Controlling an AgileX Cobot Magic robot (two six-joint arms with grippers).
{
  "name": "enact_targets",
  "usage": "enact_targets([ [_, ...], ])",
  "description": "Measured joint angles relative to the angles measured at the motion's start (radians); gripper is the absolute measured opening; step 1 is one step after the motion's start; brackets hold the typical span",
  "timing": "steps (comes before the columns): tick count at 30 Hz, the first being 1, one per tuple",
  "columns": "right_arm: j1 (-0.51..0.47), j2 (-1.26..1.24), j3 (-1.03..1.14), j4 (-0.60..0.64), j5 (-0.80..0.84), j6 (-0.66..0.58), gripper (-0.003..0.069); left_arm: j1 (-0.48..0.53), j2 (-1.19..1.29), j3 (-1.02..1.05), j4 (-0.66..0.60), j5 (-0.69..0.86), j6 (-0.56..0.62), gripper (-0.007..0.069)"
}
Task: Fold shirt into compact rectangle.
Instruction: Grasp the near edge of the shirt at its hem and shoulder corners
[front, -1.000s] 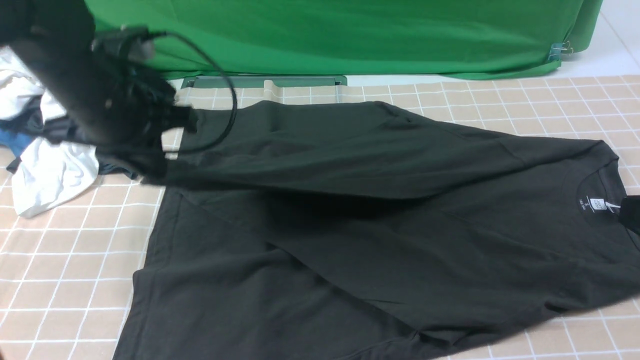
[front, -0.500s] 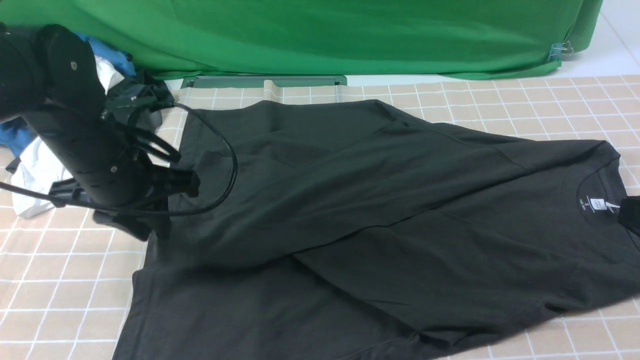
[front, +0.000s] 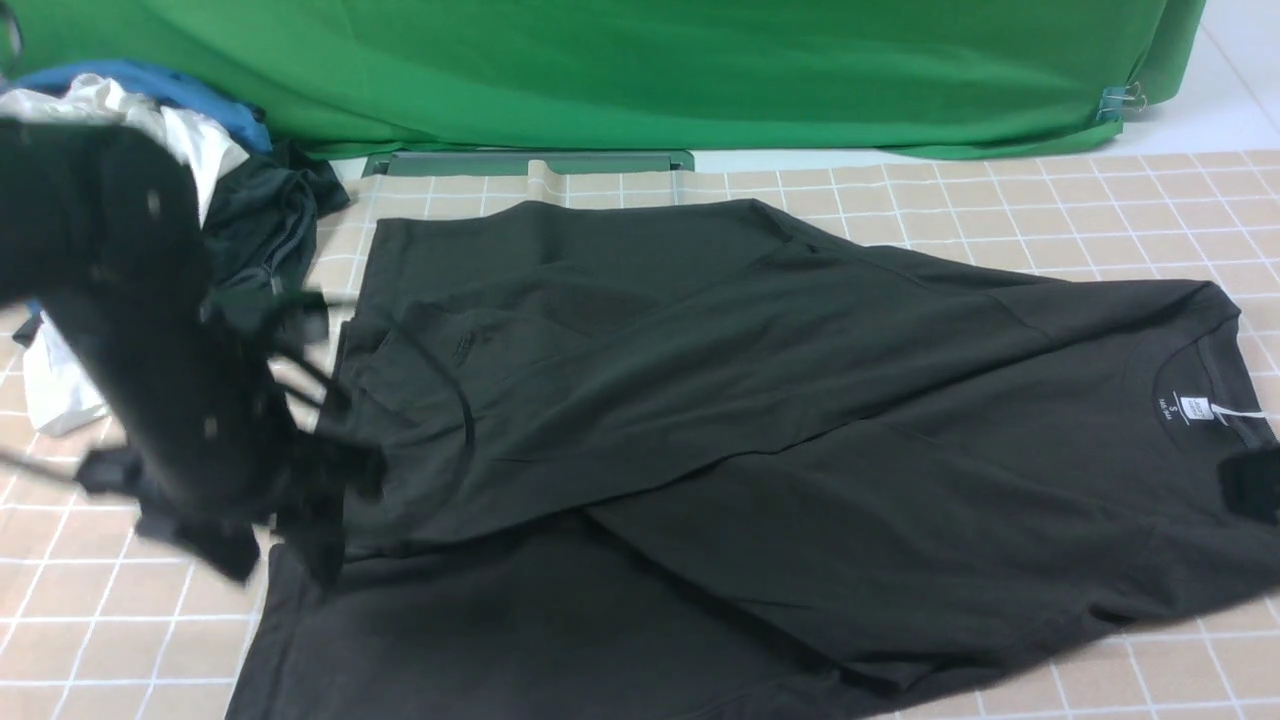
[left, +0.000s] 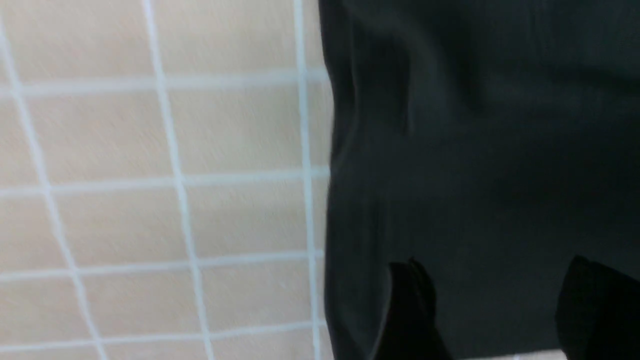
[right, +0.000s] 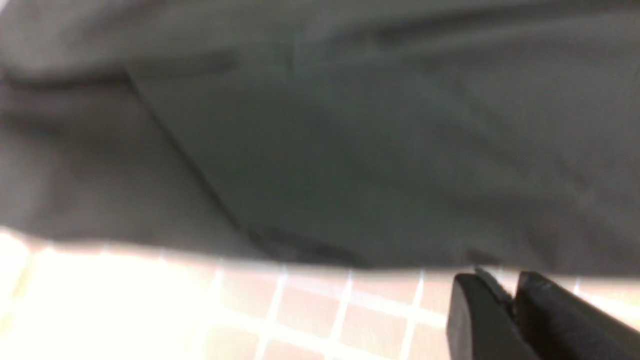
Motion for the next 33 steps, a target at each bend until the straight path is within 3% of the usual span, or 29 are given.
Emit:
enact_targets([
  [3,0.000,0.083,-0.016,-0.001,0.049,-0.023,0.0144,-0.022,-0.035,0.108,-0.018,-0.043,0.000,0.0324],
  [8,0.000,0.167,-0.019,-0.002,0.054,-0.027,0.0144,-0.025,-0.064,0.255,0.006,-0.091,-0.025,0.0332],
  [17,0.000,0.185,-0.019,-0.001,0.004,-0.028,0.0144,-0.025,-0.069,0.356,0.052,-0.244,-0.080,0.0532],
  [21,0.000,0.185,-0.019,-0.001,0.004,-0.032,0.0144,-0.025,-0.079,0.368,0.053,-0.260,-0.085,0.0535],
  [24,0.000,0.185,-0.019,-0.001,0.013,-0.038,0.0144,-0.025,-0.079,0.369,0.043,-0.261,-0.086,0.0453],
  [29,0.000,0.200,-0.020,-0.001,0.043,-0.051,0.0144,-0.025,-0.079,0.369,0.019,-0.268,-0.050,0.0101],
  [31,0.000,0.242,-0.020,-0.001,0.061,-0.071,0.0146,-0.025,-0.086,0.370,0.010,-0.273,-0.040,0.0043],
  [33,0.000,0.289,-0.020,-0.001,0.068,-0.106,0.0162,-0.025,-0.100,0.376,0.008,-0.273,-0.036,0.0035],
])
